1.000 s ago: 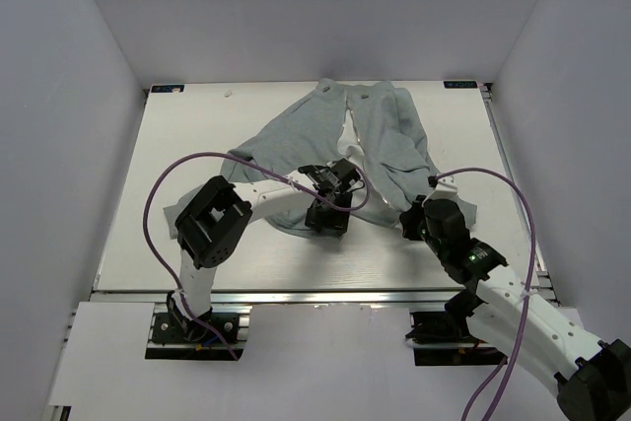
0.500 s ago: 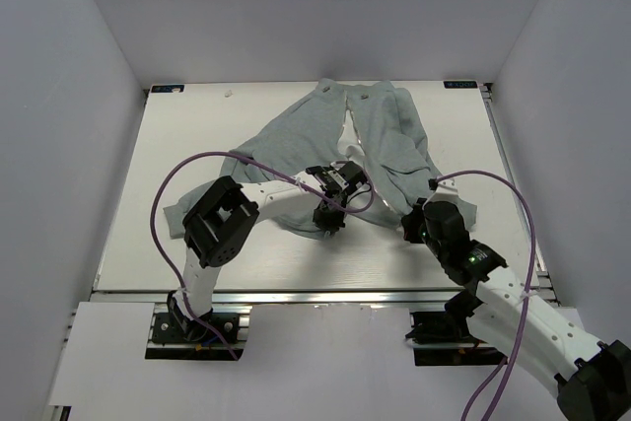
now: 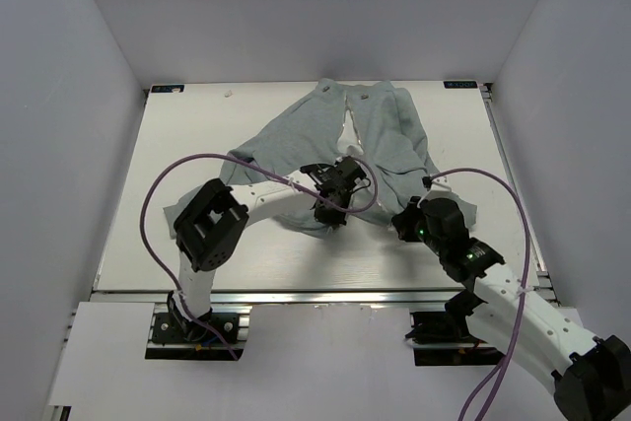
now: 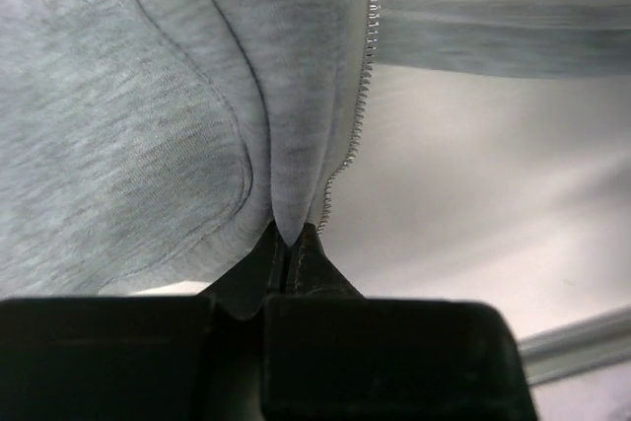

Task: Zip up the jacket

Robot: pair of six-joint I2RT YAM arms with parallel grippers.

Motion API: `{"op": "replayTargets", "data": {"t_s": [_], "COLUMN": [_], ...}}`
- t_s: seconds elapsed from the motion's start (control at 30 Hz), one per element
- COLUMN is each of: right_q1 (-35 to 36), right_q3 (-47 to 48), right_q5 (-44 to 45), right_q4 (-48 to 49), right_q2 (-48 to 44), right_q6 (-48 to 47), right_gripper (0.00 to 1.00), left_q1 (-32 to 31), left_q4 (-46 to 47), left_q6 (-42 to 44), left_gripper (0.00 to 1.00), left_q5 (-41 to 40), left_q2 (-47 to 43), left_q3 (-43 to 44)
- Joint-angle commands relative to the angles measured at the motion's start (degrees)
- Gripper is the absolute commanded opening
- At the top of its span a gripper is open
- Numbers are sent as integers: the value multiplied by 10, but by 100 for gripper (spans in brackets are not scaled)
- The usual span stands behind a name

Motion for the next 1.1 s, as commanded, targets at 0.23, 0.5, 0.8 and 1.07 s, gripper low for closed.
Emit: {"op": "replayTargets", "data": {"t_s": [0.23,0.5,0.8,1.07], "right_q1": [-51,-70,-72,-72], "right_q3": [-24,-56,-47,-65], "right_q5": [-200,-283,-335,-339], "right_q4": [275,569,685,747], "right_q2": [2,33,79,95], "right_q6": [-18,27,59,86], "right_gripper": [0,0,0,0], "left_q1": [-5,-5,-4,-5], "left_q4": [120,297,401,490], "left_q6": [-3,-16,-73,-152], "left_gripper": [0,0,0,0], "left_q5": [-32,-6,23,11], "left_q2": [-205,-328,-353,-391], "left_q3": [-36,-123,-168,-238]}}
